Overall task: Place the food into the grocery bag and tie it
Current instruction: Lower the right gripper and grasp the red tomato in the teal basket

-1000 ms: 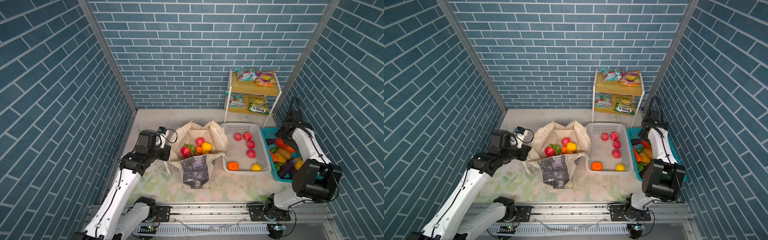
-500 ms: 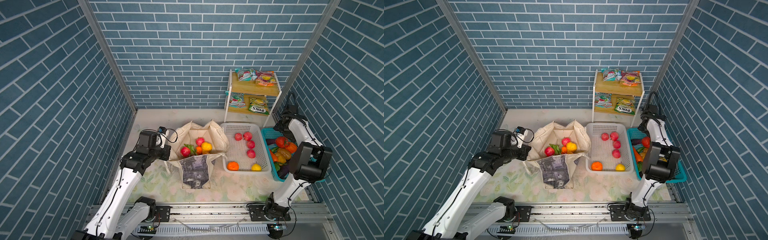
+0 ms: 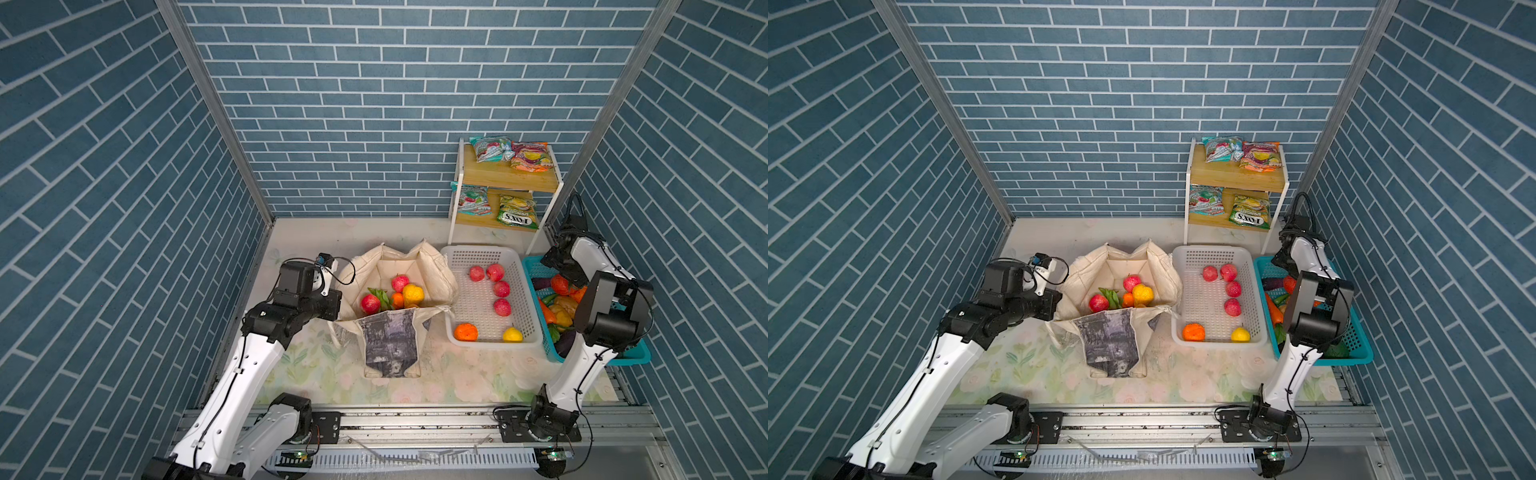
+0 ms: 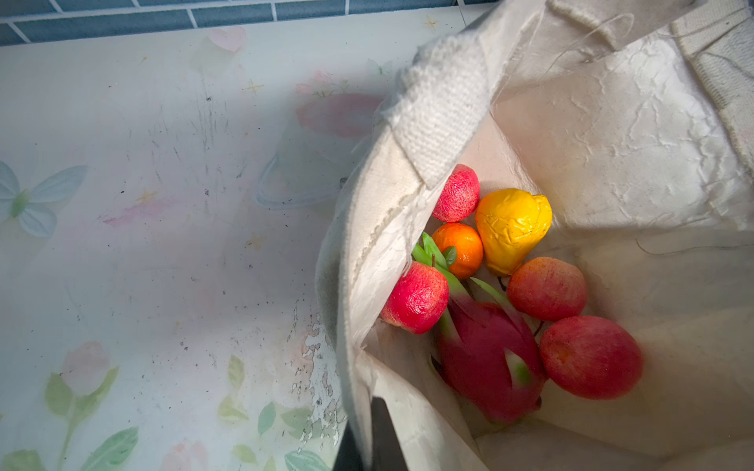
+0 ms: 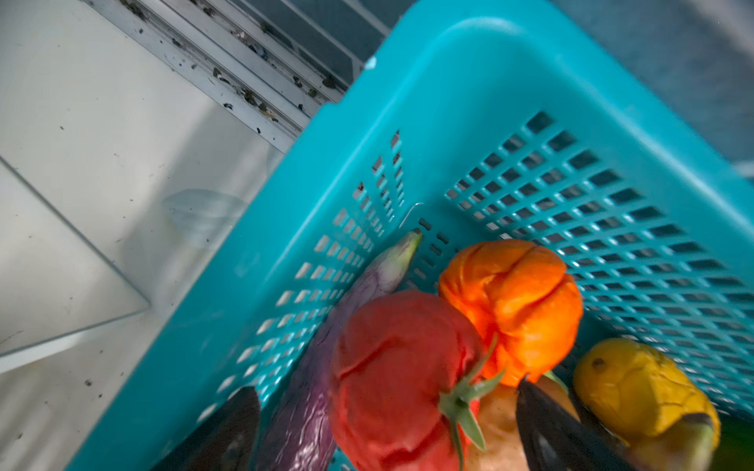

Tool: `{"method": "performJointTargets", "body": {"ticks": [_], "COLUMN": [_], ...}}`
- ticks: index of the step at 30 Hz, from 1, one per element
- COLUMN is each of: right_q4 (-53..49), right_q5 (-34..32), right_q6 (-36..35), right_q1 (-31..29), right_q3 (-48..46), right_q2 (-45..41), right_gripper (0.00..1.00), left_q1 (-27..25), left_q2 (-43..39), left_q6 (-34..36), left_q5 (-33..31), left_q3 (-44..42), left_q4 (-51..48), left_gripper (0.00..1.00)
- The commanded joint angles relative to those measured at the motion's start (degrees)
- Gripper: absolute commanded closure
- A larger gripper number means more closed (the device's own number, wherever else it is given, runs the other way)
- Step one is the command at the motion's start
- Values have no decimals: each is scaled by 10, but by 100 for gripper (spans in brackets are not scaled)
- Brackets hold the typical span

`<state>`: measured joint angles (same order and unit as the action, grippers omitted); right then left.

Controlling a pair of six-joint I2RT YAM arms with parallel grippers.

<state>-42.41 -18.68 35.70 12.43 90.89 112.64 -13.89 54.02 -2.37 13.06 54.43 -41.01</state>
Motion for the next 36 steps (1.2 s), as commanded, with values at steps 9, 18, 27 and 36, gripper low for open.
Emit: {"method": "performJointTargets", "body": {"ticks": [9,18,27,36], "right_q4": [-2,38,62,52], "right_q5": [6,38,57,46], "right_q6": [10,24,25,8], "right_q1": [13,28,38,30], "right_q3": [13,-37,-85,-142], "right_q2": [34,16,-30,-204], "right_gripper": [2,18,42,47], "left_q1": [3,3,3,3], "left_q2": [3,1,-2,-4], "left_q6": [1,1,1,1], "left_q5": [-4,-3,-2,-1], "left_q3": [-5,-5,-5,-5], "left_q4": [9,9,10,9], "left_gripper": [100,100,100,100]}}
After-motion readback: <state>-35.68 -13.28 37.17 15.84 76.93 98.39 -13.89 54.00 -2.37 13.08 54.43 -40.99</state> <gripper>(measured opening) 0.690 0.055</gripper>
